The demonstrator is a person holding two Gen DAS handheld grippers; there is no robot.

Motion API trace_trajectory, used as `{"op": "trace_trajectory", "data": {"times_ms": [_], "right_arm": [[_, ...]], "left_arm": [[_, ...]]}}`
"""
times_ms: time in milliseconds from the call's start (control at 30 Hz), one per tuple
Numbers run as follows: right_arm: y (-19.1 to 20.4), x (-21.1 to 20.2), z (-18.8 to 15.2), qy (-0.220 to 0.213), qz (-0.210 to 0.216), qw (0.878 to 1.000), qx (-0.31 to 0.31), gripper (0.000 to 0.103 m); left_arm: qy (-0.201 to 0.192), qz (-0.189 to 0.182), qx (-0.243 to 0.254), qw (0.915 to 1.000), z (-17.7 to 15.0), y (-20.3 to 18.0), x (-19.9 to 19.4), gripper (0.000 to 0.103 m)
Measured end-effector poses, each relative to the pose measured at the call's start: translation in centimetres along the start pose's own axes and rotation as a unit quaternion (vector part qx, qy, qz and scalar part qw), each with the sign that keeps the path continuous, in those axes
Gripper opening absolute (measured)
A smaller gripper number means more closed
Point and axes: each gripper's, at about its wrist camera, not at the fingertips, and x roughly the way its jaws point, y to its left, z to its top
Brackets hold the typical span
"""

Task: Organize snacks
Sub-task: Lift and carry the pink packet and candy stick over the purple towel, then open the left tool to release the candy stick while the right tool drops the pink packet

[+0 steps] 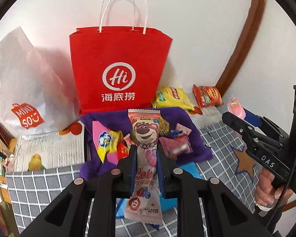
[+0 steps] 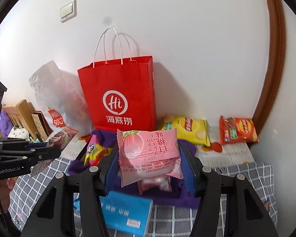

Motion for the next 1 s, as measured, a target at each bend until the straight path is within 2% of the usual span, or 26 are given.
{"op": "trace_trajectory", "data": {"times_ms": [300,400,533,833,1000], "right_arm": [[-1.2,7.0,1.2,0.031,0.004,0.999,0.015,0.056],[-1.2,8.7,0.8,0.039,0.007,0.999,0.012,0.056],[-1.3,11.1,-0.1,0.07,0.001,0.998,0.0,0.056],[-1.9,15.0,-2.1,0.124,0.011,0.992,0.005,0.056],[-1.0,16.0,-2.7,0.135,0.004,0.991,-0.011,0.056]], "left_arm": [[0.025,-0.015,-0.034,0.999,2.3,3.5,5.8,0.018],[0.037,-0.018,-0.036,0.9985,2.4,4.0,8.0,0.018],[0.065,-0.019,-0.041,0.9969,2.1,4.6,10.8,0.018],[0.079,-0.022,-0.045,0.9957,1.6,4.9,12.7,0.018],[0.08,-0.027,-0.05,0.9952,1.5,5.0,13.3,0.018]]}}
